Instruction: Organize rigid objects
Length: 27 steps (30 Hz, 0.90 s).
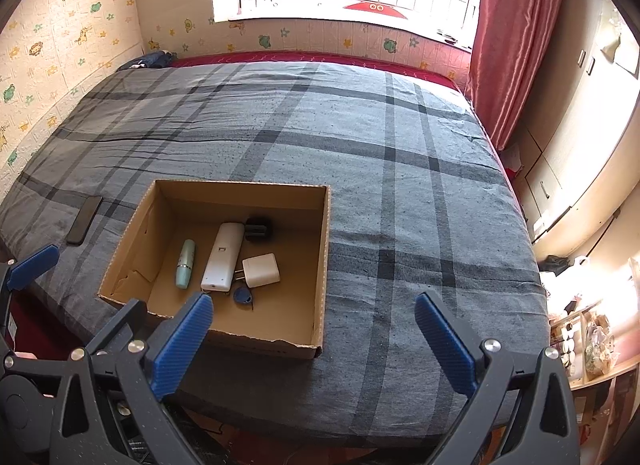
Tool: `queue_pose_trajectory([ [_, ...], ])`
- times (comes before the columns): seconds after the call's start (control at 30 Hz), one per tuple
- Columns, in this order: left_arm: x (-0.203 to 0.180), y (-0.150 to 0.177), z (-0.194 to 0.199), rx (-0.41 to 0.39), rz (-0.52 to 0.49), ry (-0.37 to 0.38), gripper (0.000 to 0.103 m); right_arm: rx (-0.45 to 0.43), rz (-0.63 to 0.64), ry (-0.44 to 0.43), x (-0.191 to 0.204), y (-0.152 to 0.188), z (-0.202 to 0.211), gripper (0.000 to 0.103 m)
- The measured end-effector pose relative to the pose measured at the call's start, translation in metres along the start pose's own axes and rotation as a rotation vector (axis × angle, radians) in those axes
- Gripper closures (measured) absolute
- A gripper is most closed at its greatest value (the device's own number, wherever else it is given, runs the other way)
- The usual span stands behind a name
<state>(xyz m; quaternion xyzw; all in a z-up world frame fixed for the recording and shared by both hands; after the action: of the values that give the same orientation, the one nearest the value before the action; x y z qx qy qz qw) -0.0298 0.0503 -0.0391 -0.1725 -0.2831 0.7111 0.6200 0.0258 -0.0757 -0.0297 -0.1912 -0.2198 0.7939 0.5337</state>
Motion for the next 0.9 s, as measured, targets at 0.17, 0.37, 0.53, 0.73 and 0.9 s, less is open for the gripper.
queue_pose_trajectory([
  [0.17,-0.0003,0.0003,0.0004,-0.001,-0.001,-0.002,0.000,0.001,-0.002,-0.005,-0.0006,0.0000,0.0002,0.000],
  [0.37,-0.0004,0.0000,0.0007,-0.001,-0.002,-0.002,0.000,0.002,-0.002,-0.005,-0.0009,-0.0003,-0.0002,0.000],
  [0.53,-0.0004,-0.0003,0.0003,0.000,-0.001,-0.001,0.000,0.004,-0.002,-0.006,-0.0011,-0.0002,-0.0010,0.000],
  [0.73,-0.0012,-0.0006,-0.0002,0.005,-0.004,0.000,0.000,0.010,-0.002,-0.004,-0.0008,-0.0011,-0.0028,0.000],
  [0.9,-0.0017,-0.0006,-0.0016,0.007,-0.003,-0.001,0.000,0.011,-0.001,-0.003,-0.0005,-0.0012,-0.0033,0.000],
])
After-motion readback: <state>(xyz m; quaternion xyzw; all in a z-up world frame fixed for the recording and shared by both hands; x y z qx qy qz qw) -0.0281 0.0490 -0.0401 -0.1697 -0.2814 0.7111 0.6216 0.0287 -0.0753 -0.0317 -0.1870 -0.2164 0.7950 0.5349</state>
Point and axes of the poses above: each gripper's, at about its wrist camera, not at the fingertips, and z roughly against the way its jaws point, x to its left, y to its underside, the point moved 3 cm from there along -z, roughly the way its jaws point, and after that the axes turned 1 degree about x, right-handed, at the moved point
